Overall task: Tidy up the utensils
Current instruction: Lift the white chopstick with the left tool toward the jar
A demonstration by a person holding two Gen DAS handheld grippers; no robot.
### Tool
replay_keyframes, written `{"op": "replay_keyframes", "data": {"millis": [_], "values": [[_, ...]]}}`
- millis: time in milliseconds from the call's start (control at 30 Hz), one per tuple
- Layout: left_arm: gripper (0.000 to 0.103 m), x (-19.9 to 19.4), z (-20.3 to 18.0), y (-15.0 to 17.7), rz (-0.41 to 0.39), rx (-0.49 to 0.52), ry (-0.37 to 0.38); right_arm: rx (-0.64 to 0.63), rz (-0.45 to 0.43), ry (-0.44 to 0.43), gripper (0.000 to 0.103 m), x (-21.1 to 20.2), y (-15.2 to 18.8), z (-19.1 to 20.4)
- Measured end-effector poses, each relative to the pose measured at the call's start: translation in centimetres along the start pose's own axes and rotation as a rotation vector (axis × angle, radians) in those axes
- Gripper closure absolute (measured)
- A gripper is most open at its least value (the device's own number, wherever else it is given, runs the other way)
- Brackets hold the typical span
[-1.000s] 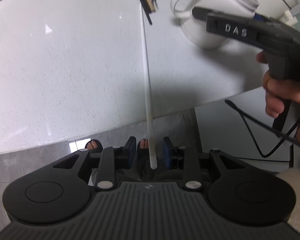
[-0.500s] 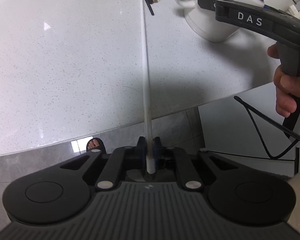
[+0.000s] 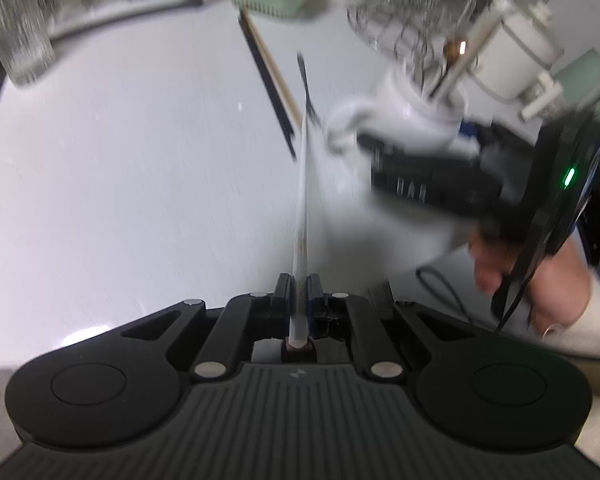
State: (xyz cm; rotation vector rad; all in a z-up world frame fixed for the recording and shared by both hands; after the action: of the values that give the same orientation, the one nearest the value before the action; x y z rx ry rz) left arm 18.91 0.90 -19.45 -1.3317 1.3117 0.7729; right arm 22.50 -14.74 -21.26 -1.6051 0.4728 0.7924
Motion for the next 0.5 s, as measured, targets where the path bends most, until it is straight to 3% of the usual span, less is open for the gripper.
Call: {"op": "replay_keyframes", "data": {"millis": [300, 500], "values": [[0.095, -5.3, 0.0, -4.6, -0.138, 0.031, -0.042, 0.005, -0.003, 0.004, 0.011, 0.0, -0.1, 0.0], [0.095, -7.1, -0.7, -5.7, -0.166, 0.079, -0.047, 0.005, -0.004, 0.006, 0.011, 0.0, -0.1, 0.1]]}}
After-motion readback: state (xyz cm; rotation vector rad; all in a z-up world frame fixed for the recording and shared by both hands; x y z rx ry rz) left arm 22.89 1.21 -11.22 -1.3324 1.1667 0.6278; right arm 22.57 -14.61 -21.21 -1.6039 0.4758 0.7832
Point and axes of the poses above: each gripper's, at about its wrist camera, not at the fingertips, and x roughly the way its jaws point, z to its left, y to its underside, the point moved 7 cm from there along x, roughly the way its jaws point, and after that the axes turned 9 degrees about z, right-handed, at the moved point
